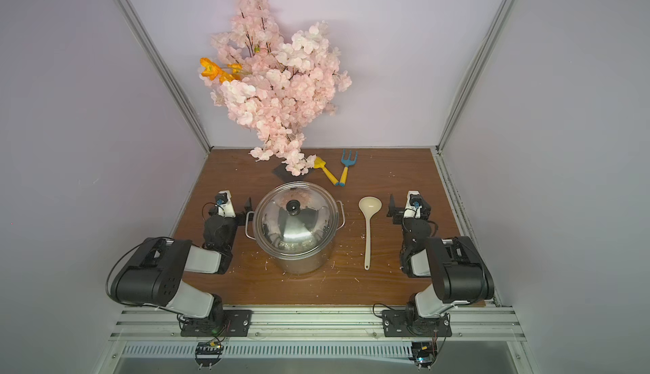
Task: Stir the soup with a spoon
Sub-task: Pick up the lid from the pan.
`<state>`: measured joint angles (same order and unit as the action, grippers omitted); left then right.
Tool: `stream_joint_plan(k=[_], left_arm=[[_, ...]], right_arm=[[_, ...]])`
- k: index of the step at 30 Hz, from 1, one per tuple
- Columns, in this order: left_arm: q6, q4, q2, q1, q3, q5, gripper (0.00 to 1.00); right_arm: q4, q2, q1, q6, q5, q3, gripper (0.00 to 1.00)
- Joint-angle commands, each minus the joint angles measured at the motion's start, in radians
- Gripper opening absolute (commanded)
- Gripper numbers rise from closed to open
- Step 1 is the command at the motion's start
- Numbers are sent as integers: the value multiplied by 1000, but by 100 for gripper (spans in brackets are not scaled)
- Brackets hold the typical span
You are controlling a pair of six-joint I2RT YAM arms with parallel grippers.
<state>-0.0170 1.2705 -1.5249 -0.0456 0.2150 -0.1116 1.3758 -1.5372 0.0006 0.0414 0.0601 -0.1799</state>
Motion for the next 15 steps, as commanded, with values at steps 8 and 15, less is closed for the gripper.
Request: stream_joint_plan(k=[8, 15], left_arm=[[6, -3, -5, 13, -1, 10, 98], [-61, -161, 223, 10, -18, -179, 98]], right_arm=[[1, 0, -1, -2, -4, -4, 100], [-308, 348, 32, 64, 140, 2, 100]])
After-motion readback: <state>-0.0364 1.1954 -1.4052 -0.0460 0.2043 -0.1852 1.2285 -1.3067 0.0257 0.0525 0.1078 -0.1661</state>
